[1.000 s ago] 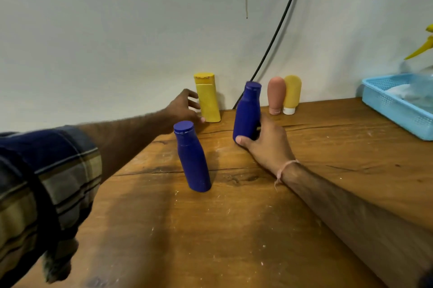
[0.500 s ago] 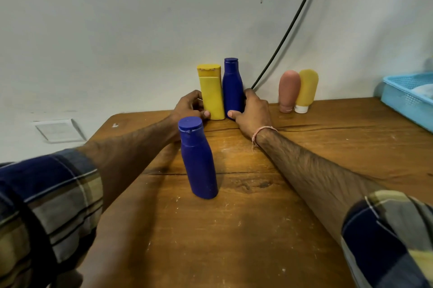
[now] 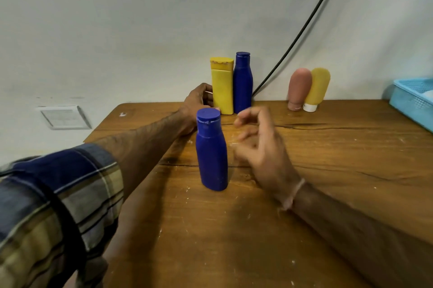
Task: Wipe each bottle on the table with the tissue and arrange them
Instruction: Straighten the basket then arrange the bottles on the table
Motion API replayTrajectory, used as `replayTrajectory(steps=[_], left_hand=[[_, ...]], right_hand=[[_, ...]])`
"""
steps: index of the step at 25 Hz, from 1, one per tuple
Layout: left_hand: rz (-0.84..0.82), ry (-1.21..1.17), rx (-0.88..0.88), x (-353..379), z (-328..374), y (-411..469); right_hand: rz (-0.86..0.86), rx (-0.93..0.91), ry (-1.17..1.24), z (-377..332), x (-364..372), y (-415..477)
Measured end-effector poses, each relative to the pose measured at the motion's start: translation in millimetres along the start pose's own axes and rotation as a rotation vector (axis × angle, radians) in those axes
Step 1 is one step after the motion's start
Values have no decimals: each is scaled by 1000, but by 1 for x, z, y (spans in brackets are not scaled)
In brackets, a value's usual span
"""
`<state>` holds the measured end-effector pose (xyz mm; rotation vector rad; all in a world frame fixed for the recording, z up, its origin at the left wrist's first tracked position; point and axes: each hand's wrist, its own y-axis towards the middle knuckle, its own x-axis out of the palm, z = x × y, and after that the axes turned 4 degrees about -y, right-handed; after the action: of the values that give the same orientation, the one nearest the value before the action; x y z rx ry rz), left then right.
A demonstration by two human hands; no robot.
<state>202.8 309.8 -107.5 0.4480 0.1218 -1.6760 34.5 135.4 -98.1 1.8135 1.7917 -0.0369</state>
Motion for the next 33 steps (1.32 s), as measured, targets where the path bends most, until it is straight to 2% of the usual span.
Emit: replayTrajectory(steps=[2, 4, 7, 12, 15, 25, 31, 33], left_hand=[[10, 22, 7, 1, 2, -2], [16, 61, -2, 3, 5, -4], [31, 45, -31, 6, 5, -4], [63, 42, -93, 7, 3, -1], [74, 37, -99, 8, 1, 1], [72, 46, -78, 8, -1, 3], [69, 72, -73, 8, -1, 3], [72, 73, -64, 7, -2, 3]], right_hand=[[-283, 28, 56, -21, 3, -31], [-356, 57, -49, -28, 11, -44], [-176, 46, -196, -19, 18, -36], [232, 241, -203, 29, -20, 22], [378, 246, -258, 54, -33, 63], [372, 198, -314, 78, -13, 126], [251, 226, -264, 77, -19, 118], [381, 157, -246, 72, -22, 109]])
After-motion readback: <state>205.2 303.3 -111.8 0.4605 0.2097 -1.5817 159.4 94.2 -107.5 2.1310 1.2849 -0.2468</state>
